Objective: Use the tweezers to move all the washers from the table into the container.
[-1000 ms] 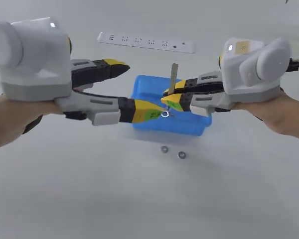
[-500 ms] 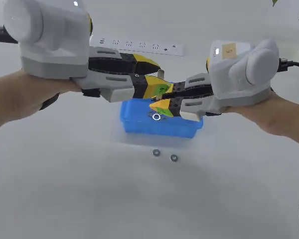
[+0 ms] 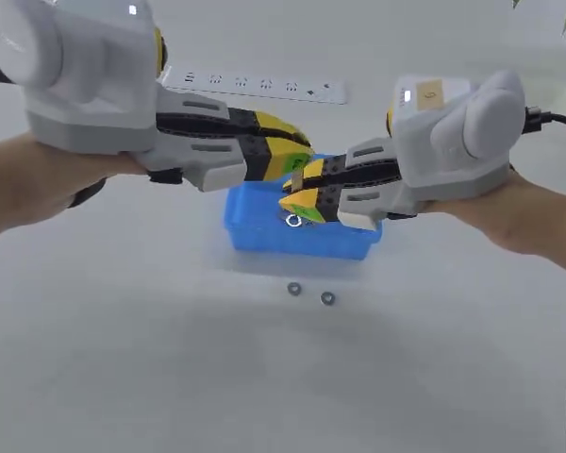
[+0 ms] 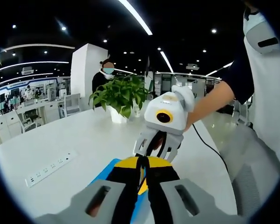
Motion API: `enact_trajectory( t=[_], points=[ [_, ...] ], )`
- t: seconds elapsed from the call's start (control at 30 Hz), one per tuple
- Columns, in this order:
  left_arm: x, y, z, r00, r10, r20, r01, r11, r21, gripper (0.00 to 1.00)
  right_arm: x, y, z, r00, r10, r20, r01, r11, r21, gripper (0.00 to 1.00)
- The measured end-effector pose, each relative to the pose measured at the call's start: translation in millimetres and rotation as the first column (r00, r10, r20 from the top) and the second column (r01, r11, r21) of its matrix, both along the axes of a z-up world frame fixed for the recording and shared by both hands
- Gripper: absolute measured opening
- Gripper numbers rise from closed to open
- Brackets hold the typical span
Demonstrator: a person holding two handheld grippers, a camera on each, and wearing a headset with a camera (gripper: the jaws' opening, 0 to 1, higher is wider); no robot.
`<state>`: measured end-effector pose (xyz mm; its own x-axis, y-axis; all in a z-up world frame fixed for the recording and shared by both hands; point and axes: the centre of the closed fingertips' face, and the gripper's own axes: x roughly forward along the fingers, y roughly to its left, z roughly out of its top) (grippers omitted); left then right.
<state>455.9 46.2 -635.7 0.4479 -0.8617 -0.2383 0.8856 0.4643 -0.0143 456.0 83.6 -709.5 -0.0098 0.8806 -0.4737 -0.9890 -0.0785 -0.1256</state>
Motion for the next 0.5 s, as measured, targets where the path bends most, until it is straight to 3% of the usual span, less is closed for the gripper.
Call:
enact_trajectory(
  t=[0.1, 0.23, 0.5],
  points=[
    [-0.2, 0.9, -0.3, 1.0, -0.008, 0.008, 0.007, 1.0, 0.007, 0.07, -2.8, 0.2, 0.0, 1.0, 0.011, -0.004, -0.011, 1.0, -0.001, 0.08],
    [0.4, -2.1, 1.0, 0.999, -0.014, 0.053, 0.012, 0.999, 0.032, 0.06, -1.7, 0.7, 1.4, 1.0, 0.006, 0.0, -0.006, 1.0, 0.003, 0.08],
    [1.8, -1.3, 1.2, 0.996, -0.025, 0.083, 0.021, 0.999, 0.049, 0.04, -1.7, -0.2, 2.5, 1.0, -0.002, 0.01, 0.002, 1.0, 0.003, 0.09]
  ],
)
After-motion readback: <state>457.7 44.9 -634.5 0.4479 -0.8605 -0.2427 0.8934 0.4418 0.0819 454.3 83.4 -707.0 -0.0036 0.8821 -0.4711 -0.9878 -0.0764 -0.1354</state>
